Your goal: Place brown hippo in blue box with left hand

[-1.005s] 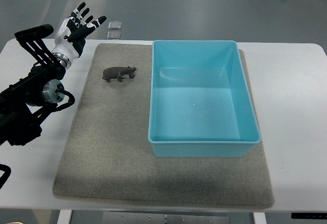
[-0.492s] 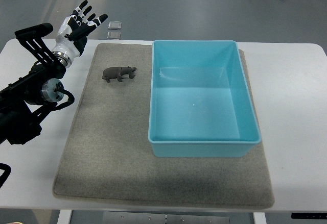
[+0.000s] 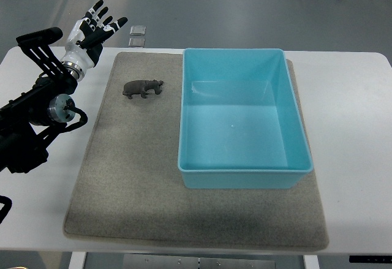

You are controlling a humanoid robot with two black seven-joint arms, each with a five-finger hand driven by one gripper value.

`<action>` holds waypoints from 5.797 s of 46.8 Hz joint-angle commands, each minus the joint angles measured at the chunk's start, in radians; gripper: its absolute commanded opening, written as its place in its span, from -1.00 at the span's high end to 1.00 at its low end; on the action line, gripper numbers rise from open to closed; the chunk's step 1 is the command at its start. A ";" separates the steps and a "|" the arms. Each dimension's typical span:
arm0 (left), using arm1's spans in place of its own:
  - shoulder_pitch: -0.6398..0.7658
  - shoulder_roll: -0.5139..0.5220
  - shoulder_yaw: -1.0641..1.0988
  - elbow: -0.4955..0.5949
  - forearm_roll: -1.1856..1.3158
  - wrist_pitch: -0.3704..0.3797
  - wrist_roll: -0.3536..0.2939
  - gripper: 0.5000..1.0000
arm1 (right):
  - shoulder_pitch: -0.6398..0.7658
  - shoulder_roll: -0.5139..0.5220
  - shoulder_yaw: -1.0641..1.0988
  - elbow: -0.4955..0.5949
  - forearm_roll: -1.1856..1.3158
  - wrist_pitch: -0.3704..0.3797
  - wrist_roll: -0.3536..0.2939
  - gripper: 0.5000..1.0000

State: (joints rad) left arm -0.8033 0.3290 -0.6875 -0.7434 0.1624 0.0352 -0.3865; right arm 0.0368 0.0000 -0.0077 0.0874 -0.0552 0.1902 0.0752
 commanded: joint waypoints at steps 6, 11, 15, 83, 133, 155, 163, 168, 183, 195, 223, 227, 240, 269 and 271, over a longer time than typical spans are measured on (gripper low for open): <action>0.001 0.015 0.003 0.010 0.022 -0.003 0.000 -0.99 | 0.000 0.000 0.000 0.000 0.000 0.000 0.000 -0.74; 0.004 0.015 0.003 0.010 0.066 -0.030 0.002 -0.99 | 0.000 0.000 0.000 0.000 0.000 0.000 0.000 -0.74; 0.006 0.015 0.002 0.012 0.083 -0.055 0.005 -0.99 | 0.000 0.000 0.000 0.000 0.000 0.000 0.000 -0.74; -0.085 0.111 0.164 0.032 1.037 -0.101 0.014 -0.98 | 0.000 0.000 0.000 0.000 0.000 0.000 0.000 -0.74; -0.139 0.120 0.276 0.030 1.200 -0.095 0.060 -0.59 | 0.000 0.000 0.000 0.000 0.000 0.000 0.000 -0.74; -0.134 0.120 0.316 0.003 1.201 -0.093 0.067 -0.36 | 0.000 0.000 0.000 0.000 0.000 0.000 0.000 -0.74; -0.136 0.120 0.316 0.003 1.204 -0.092 0.069 0.02 | 0.000 0.000 0.000 0.000 0.000 0.000 0.000 -0.74; -0.136 0.119 0.316 0.003 1.206 -0.092 0.069 0.15 | 0.000 0.000 0.000 0.000 0.000 0.000 0.000 -0.74; -0.134 0.117 0.316 0.001 1.206 -0.093 0.069 0.60 | 0.000 0.000 0.000 0.000 0.000 0.000 0.000 -0.74; -0.136 0.117 0.316 -0.005 1.206 -0.095 0.069 1.00 | 0.000 0.000 0.000 0.000 0.000 0.000 0.000 -0.74; -0.157 0.154 0.286 -0.057 1.183 -0.093 0.071 1.00 | 0.000 0.000 0.000 0.000 0.000 0.000 0.000 -0.74; -0.160 0.163 0.243 -0.076 1.184 -0.097 0.071 1.00 | 0.000 0.000 0.000 0.000 0.000 0.000 0.000 -0.74; -0.215 0.197 0.183 -0.151 1.184 -0.113 0.071 1.00 | 0.000 0.000 0.000 0.000 0.000 0.000 0.000 -0.74; -0.286 0.071 0.250 -0.341 1.209 -0.216 0.072 1.00 | 0.000 0.000 0.000 0.000 0.000 0.000 0.000 -0.74; -0.286 0.059 0.275 -0.343 1.209 -0.215 0.072 1.00 | 0.000 0.000 0.000 0.000 0.000 0.000 0.000 -0.74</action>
State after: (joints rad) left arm -1.0882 0.4075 -0.4468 -1.0858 1.3711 -0.1812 -0.3143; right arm 0.0368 0.0000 -0.0077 0.0874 -0.0552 0.1902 0.0751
